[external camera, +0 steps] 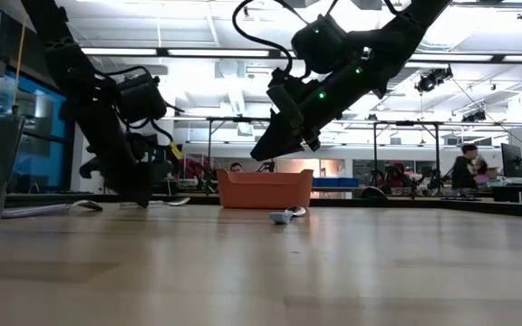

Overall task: Sort silverware by color (type)
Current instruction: Put the blue and white spoon into the orange bin

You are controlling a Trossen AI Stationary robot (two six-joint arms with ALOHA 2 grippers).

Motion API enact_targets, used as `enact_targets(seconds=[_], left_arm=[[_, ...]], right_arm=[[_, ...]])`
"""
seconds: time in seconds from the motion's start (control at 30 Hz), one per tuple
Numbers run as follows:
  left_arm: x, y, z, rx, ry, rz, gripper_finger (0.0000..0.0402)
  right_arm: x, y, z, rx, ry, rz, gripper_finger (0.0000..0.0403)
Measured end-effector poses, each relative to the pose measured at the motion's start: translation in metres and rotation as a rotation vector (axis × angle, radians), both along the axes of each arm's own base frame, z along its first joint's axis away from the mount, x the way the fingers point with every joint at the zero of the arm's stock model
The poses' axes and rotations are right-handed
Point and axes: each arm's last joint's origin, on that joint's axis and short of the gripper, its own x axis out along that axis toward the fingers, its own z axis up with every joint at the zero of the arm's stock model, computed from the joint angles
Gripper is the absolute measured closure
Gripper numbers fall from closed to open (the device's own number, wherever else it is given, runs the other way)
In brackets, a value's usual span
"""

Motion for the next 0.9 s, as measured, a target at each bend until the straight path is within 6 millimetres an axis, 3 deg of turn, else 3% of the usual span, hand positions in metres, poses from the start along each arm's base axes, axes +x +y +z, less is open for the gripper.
enact_targets(seconds=[0.23, 0.47, 0.7, 0.9], left_arm=[[-0.012, -0.012, 0.022, 0.026, 0.013, -0.004, 0.0385], [-0.014, -0.018, 0.059, 0.096, -0.149, -0.049, 0.0385], [0.008, -0.012, 0.11, 0.155, -0.258, -0.225, 0.0385], [0.037, 0.002, 0.147, 0.227, -0.254, -0.364, 0.0385]], right_arm=[[0.0, 0.0, -0.001, -0.012, 0.01, 0.009, 0.0329], [-0.006, 0.001, 0.008, -0.048, 0.037, 0.036, 0.0329], [-0.009, 0.0, 0.011, -0.143, 0.072, 0.053, 0.0331], [-0.009, 0.0, 0.011, -0.169, 0.076, 0.069, 0.036]])
